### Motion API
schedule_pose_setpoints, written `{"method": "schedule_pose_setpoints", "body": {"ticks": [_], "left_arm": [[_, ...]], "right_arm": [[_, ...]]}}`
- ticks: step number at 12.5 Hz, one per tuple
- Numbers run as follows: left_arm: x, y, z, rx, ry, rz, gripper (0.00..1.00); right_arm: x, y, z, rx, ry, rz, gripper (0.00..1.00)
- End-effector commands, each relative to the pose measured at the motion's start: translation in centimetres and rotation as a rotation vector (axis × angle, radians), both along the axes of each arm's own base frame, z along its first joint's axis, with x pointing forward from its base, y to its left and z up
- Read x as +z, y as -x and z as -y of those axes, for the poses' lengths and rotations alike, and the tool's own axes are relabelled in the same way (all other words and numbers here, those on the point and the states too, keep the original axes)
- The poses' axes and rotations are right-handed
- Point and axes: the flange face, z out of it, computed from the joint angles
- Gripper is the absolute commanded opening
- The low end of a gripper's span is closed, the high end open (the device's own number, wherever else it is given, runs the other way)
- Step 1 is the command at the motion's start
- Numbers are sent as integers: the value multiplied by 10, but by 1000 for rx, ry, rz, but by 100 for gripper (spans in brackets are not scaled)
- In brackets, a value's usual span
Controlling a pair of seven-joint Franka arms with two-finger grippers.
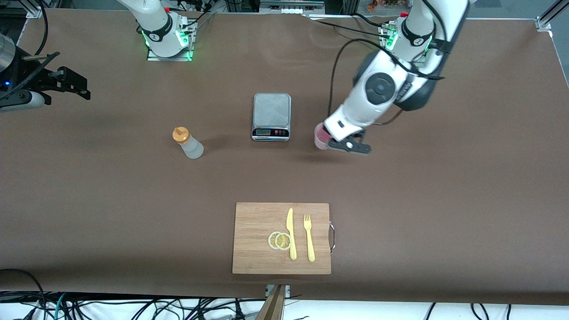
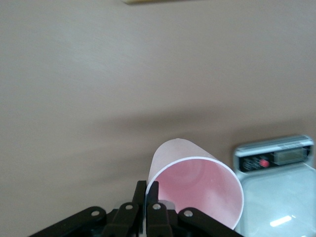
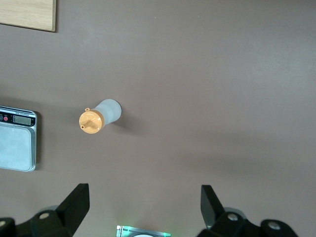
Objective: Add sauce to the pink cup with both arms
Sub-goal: 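Carry the pink cup with the left gripper onto the scale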
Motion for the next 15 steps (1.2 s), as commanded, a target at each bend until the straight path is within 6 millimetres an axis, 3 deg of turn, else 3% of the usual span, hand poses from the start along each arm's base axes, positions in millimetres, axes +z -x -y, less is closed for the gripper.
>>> {"method": "schedule_pose_setpoints", "body": {"ticks": [1,3,5,7,15], "left_arm": [[10,27,56,-29,22,-16,0],[5,50,103,37,39,-55,0],[-8,73,133,32,23,-71,0],[-15,87,146,14,20,-73,0],[-49,104,164,5,6,-69,0]], "right_arm": [[5,3,1,-15,7,-1,100],[6,2,0,-13,7,8,100],[6,2,-2,-10,7,13,100],[6,2,-4,-6,7,13,100],[5,-12,-1,-6,9,21,100]]}}
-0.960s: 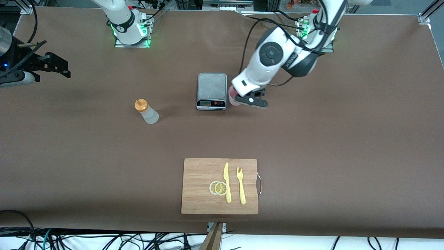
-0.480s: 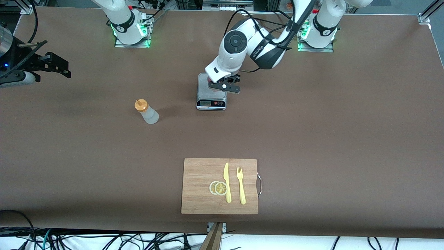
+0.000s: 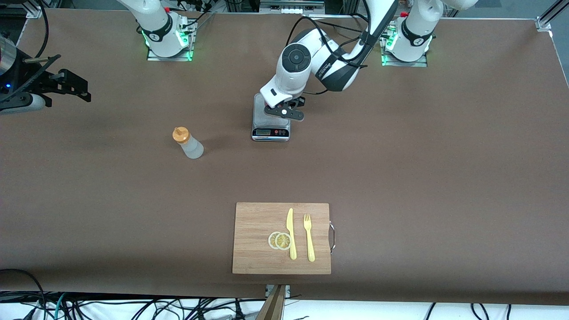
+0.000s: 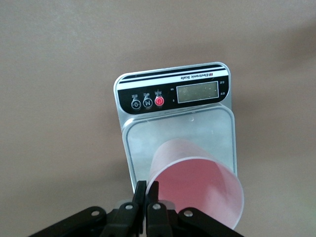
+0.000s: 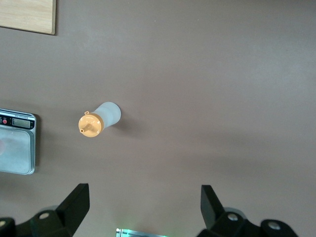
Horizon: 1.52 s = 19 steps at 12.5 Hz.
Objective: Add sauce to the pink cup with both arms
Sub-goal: 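Release the cup on the scale while the right gripper reaches the bottle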
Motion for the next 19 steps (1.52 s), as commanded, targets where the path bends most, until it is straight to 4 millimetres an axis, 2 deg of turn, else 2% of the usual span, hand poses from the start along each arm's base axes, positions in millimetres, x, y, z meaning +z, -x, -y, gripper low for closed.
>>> {"method": "schedule_pose_setpoints", "body": {"ticks": [1,3,4,5,6,7,9,11,13,14,15,16,19], "left_arm": [[-6,1,11,17,10,4,0],[-11,1,10,18,3,0,0],[-11,1,10,19,4,-1,6],[-11,0,10,23,6,-4,37],[-5,-2,9,27,10,0,74],[5,-7,6,37,22,10,100],[41,-11,2,67,63,13,100],[86,-24,-14,109,86,-21,100],[138,-48,-43,127,95,-17,100],[164,-64,-67,164,113,11,100],[182,-79,-91,204,116,23,100],[201,-96,-124,251,113,29,100],[260,-135,-230,300,30,97,100]], "right_arm": [[7,-6,0,-6,7,11,100],[6,-7,-1,-6,9,9,100],[4,-8,0,-8,10,6,100],[-2,-11,2,-9,11,-3,100],[-2,-11,2,-12,13,-4,100],[-3,-12,2,-14,15,-4,100],[-3,-10,1,-11,6,-12,100],[-5,-11,-4,-7,-16,-3,100],[-12,-10,-35,52,-18,-14,100],[-30,-8,-44,67,-19,-45,100],[-27,-4,-57,117,-56,-47,100],[-23,1,-70,208,-74,-42,100],[-38,3,-80,536,-176,-34,100]]}}
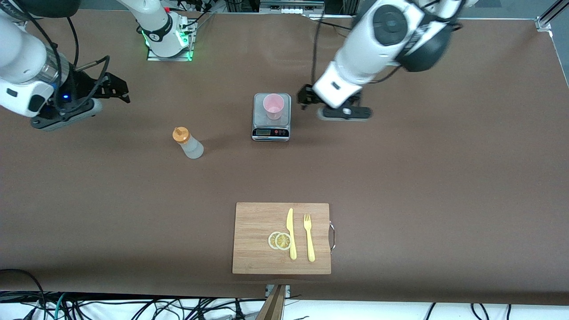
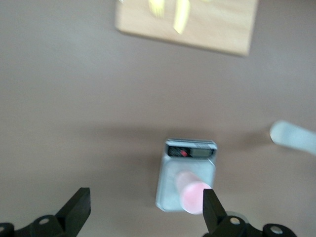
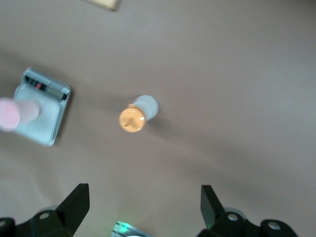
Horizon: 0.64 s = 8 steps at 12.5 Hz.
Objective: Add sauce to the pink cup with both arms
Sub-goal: 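Release the cup on the scale while the right gripper reaches the bottle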
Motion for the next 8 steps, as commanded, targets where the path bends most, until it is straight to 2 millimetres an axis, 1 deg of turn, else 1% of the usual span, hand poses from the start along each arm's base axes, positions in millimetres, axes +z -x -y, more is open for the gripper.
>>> {"method": "schedule_pose_setpoints", "body": {"ticks": [1,2,4,5,6,8], "left_arm": [[47,-21,-81,-23,-54,-15,100],[55,-29,-113,-49,-59,-33,100],[68,-42,-177,-124,-98,-34,100],[73,-46,-195,-170,-130,-23,100],[76,-48,-219,-187,-158,-25,100],[76,-51,-259,-244,-186,-33,100]], "right_arm": [[-14,3,2,233,-105,29,100],[-20,2,4,303,-123,37,100],[-41,1,12,418,-169,20,100],[-54,-3,18,460,-206,32,100],[-63,-5,25,507,-247,51,100],[-81,-7,39,616,-341,75,100]]}}
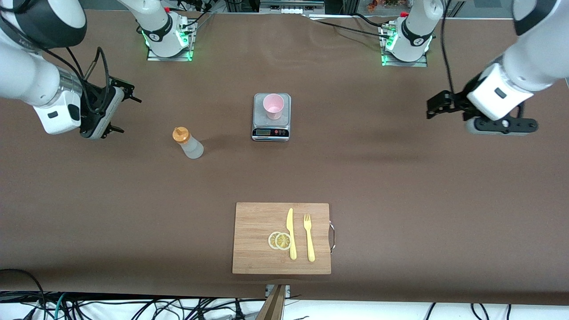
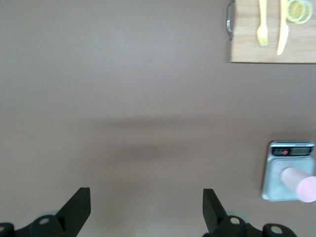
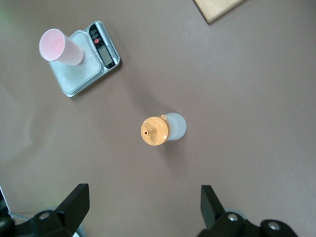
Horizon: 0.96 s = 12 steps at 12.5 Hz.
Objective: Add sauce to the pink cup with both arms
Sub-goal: 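Grasp the white squeeze bottle with the right gripper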
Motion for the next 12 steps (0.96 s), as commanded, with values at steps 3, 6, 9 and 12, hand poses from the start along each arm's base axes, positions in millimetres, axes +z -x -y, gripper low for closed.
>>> {"method": "schedule_pose_setpoints", "body": {"ticks": [3,6,9,12], "left_arm": [[0,-7,-59,-146,-63,-18,100],[-8,-11,-66,-139,-70,-40,100],[-12,-13,-65,-141,-63,-44,100],[-9,-23,-58,-150,-71,-30,100]], "right_arm": [[-70,-18,70,247,-319,57,100],[-113,-23,93,326,-418,77,100],[-186,-18,104,425,-627,132,100],[-287,-4,99,453,-895,228,100]]}}
